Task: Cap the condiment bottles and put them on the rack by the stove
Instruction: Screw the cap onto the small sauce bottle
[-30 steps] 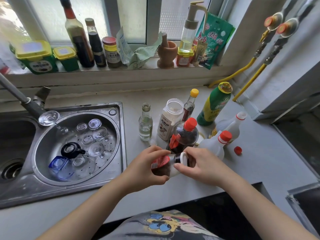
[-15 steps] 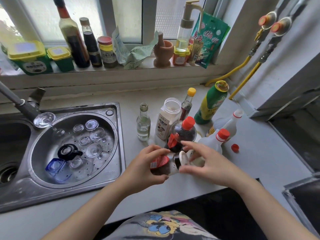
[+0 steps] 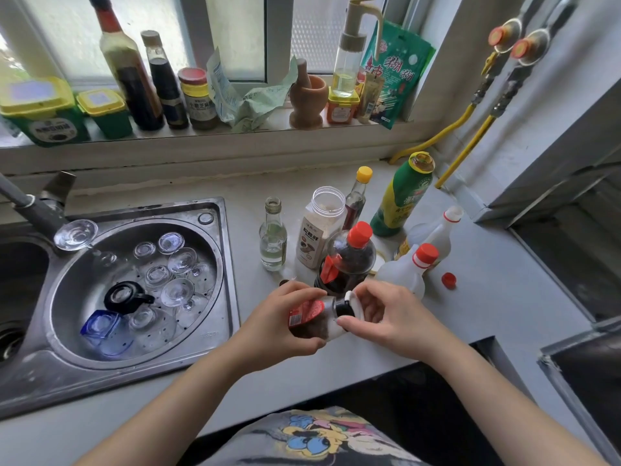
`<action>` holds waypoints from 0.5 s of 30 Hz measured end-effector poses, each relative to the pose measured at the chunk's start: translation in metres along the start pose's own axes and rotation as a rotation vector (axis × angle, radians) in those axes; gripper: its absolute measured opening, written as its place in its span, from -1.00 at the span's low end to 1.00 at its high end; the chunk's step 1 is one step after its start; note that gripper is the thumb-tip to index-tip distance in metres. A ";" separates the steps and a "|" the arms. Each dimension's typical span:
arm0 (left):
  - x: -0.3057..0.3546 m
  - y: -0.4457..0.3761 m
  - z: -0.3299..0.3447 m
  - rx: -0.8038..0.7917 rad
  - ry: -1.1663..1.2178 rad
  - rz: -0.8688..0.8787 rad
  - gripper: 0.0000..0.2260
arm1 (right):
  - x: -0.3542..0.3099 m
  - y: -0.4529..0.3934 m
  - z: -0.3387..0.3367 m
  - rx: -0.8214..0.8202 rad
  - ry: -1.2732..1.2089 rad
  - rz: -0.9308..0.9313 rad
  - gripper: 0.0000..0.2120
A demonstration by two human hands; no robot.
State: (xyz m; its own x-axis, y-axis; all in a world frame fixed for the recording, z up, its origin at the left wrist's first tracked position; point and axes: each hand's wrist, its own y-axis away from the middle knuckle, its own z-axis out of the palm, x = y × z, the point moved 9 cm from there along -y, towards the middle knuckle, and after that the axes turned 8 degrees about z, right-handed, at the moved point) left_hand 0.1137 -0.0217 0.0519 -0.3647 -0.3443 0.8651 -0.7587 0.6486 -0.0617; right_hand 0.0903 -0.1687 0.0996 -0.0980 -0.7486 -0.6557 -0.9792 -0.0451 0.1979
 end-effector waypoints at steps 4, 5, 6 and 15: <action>0.000 0.002 0.005 0.016 0.026 -0.022 -0.45 | 0.010 -0.003 0.002 0.066 0.036 0.154 -0.56; -0.001 0.003 0.006 0.026 0.039 -0.029 -0.45 | 0.011 -0.003 0.003 0.073 0.041 0.192 -0.54; -0.002 0.005 0.006 0.033 0.050 -0.035 -0.45 | 0.013 -0.003 0.005 0.070 0.043 0.227 -0.53; 0.013 0.004 0.002 0.134 -0.254 0.087 -0.43 | 0.026 0.005 0.017 0.037 0.014 0.452 -0.33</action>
State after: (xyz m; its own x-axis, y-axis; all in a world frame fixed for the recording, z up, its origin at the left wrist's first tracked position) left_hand 0.1053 -0.0252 0.0623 -0.5419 -0.4610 0.7027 -0.7769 0.5937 -0.2096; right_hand 0.0802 -0.1767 0.0711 -0.5150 -0.6966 -0.4995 -0.8443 0.3115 0.4360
